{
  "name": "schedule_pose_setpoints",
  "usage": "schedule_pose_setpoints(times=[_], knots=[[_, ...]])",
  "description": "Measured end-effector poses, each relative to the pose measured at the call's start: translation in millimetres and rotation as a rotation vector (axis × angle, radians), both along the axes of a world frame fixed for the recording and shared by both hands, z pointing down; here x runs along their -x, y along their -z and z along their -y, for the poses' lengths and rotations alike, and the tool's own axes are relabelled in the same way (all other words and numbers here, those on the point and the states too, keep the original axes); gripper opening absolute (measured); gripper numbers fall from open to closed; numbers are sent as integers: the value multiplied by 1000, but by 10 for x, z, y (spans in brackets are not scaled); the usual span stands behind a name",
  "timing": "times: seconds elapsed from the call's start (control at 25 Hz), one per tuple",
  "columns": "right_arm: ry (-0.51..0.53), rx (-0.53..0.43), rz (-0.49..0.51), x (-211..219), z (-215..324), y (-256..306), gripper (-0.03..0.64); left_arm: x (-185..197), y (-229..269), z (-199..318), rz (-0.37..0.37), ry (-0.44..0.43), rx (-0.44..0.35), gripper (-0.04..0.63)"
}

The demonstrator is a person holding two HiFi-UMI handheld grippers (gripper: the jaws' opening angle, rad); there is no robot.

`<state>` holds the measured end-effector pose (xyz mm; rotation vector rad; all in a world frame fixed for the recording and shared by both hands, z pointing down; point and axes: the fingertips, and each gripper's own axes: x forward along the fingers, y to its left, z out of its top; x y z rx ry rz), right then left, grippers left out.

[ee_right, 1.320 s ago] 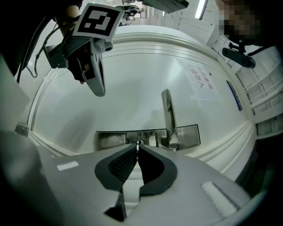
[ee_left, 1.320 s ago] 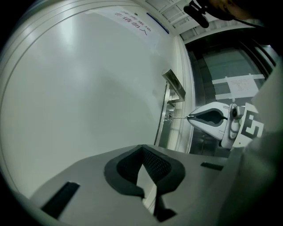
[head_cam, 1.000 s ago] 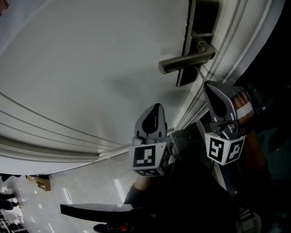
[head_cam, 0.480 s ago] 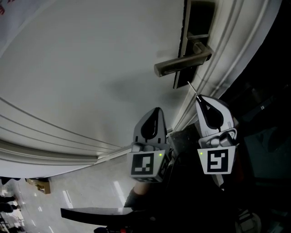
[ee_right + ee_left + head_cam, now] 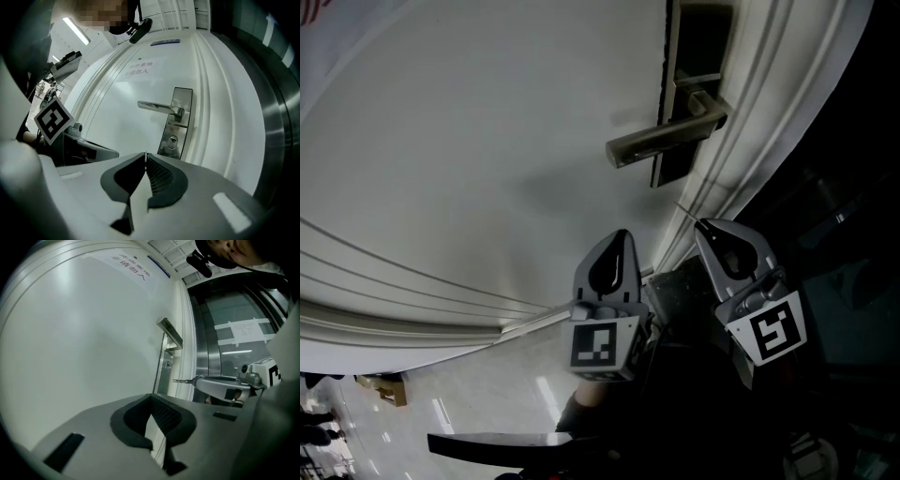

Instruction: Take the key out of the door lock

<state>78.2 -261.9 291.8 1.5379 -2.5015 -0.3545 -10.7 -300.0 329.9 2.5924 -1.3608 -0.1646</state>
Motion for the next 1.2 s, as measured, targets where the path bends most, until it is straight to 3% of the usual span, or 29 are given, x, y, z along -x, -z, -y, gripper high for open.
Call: schedule_pose_setpoints(times=[1.2], knots=[[20, 15, 35, -87, -27, -6, 12, -95, -24, 24, 5, -4, 7, -1]])
